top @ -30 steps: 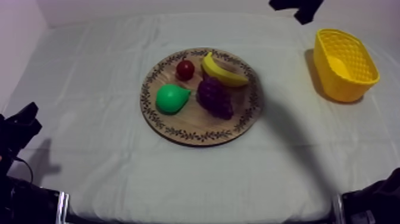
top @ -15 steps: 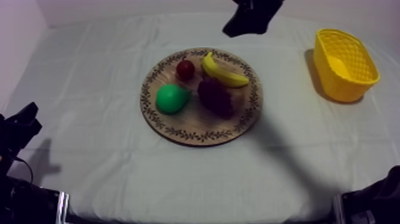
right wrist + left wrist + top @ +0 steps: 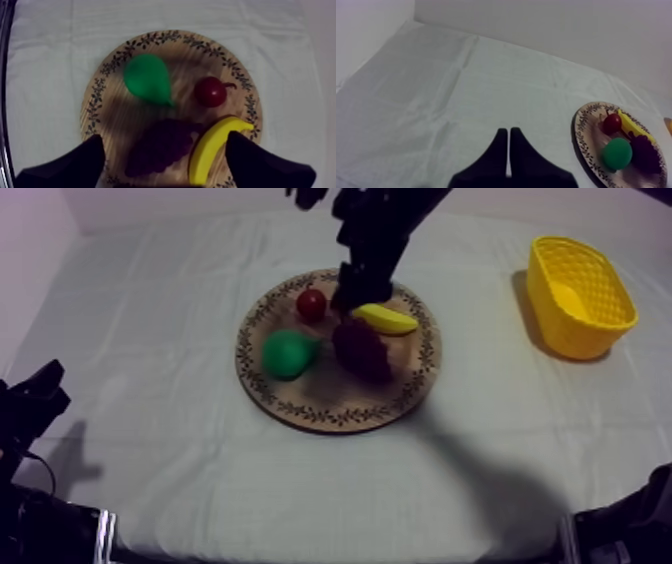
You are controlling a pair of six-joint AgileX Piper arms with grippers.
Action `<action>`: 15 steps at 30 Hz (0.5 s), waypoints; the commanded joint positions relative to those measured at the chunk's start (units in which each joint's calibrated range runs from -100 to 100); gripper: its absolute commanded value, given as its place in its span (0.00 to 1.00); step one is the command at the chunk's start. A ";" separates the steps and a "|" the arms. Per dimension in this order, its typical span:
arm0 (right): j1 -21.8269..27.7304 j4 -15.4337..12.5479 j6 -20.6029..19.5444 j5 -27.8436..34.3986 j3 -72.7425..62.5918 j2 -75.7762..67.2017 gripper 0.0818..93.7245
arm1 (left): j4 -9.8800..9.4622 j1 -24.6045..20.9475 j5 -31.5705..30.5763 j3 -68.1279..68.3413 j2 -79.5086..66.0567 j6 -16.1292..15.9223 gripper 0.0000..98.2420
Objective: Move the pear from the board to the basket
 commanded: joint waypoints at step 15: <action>-3.39 0.65 -0.71 -2.70 -9.23 18.66 0.89 | 0.02 -0.01 -0.01 0.05 0.00 0.02 0.00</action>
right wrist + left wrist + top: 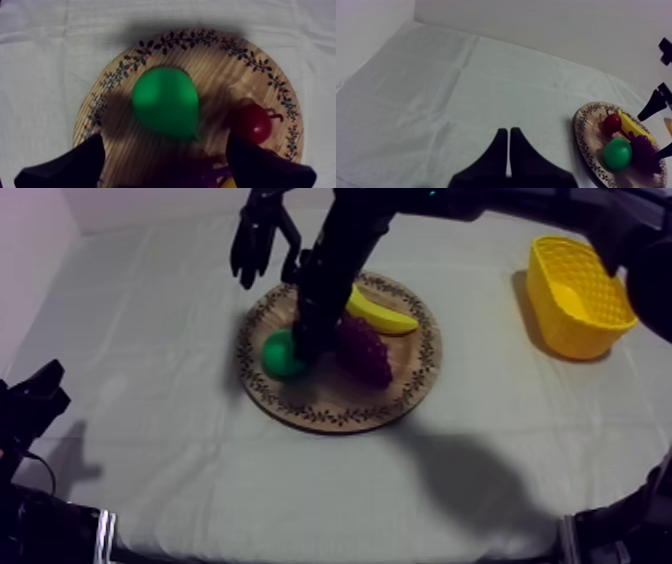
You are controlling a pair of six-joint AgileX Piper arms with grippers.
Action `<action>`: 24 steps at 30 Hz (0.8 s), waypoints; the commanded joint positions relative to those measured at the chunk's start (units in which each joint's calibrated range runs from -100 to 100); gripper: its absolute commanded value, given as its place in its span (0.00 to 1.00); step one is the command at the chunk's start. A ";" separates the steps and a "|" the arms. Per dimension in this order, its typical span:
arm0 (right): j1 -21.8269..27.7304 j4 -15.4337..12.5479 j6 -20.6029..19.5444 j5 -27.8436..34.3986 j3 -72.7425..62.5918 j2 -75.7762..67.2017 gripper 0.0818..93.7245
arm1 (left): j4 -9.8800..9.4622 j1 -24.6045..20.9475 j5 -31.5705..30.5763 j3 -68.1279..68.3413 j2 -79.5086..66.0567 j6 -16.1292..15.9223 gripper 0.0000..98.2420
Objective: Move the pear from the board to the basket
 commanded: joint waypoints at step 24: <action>-1.76 1.01 -0.69 -1.99 -9.51 14.94 0.78 | 0.02 -0.01 -0.01 0.05 0.00 0.02 0.00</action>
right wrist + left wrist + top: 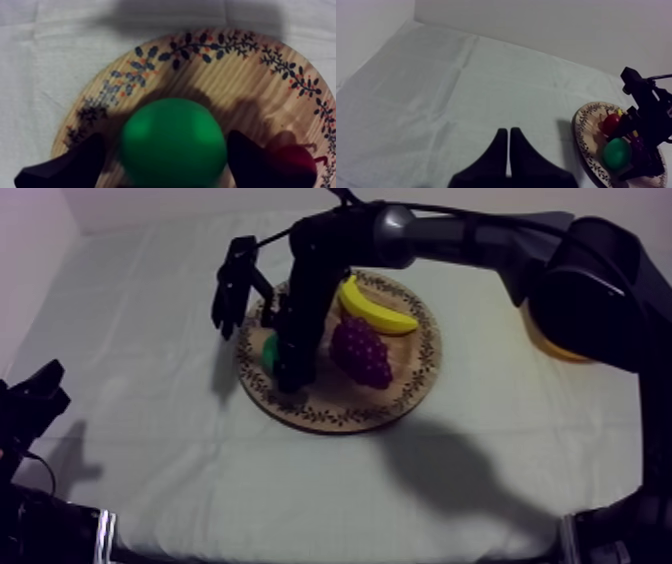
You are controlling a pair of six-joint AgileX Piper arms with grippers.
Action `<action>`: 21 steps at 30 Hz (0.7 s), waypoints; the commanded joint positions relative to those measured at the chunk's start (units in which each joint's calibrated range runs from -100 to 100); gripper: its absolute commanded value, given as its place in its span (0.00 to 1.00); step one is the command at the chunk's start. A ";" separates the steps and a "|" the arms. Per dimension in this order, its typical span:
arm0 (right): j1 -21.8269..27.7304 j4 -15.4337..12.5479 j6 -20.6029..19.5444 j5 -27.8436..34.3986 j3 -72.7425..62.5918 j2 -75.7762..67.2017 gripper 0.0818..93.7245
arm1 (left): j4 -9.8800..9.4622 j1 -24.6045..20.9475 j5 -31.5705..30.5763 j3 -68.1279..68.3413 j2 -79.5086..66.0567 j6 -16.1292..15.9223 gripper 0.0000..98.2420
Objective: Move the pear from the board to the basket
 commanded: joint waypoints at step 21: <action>-0.61 -1.27 1.09 0.98 11.82 -13.78 0.28 | 0.02 -0.01 -0.01 0.05 0.00 0.02 0.00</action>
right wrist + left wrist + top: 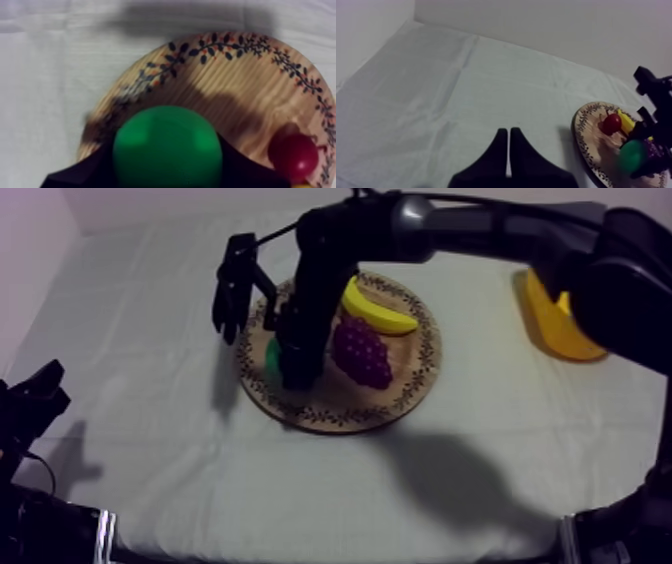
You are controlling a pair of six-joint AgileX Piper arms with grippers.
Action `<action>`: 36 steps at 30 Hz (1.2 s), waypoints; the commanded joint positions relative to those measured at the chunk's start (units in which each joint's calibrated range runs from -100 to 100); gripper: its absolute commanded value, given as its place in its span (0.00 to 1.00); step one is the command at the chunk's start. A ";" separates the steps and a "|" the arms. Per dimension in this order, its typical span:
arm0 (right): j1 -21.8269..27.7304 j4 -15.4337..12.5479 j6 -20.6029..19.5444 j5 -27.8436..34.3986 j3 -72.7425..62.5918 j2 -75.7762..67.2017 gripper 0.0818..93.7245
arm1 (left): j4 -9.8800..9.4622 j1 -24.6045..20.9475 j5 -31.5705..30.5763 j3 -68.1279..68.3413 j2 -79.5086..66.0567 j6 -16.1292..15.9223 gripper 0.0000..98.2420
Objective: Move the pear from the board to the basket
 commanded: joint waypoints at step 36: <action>34.96 0.70 -13.15 -0.60 15.94 -40.04 0.36 | 0.02 -0.01 -0.01 0.05 0.00 0.02 0.00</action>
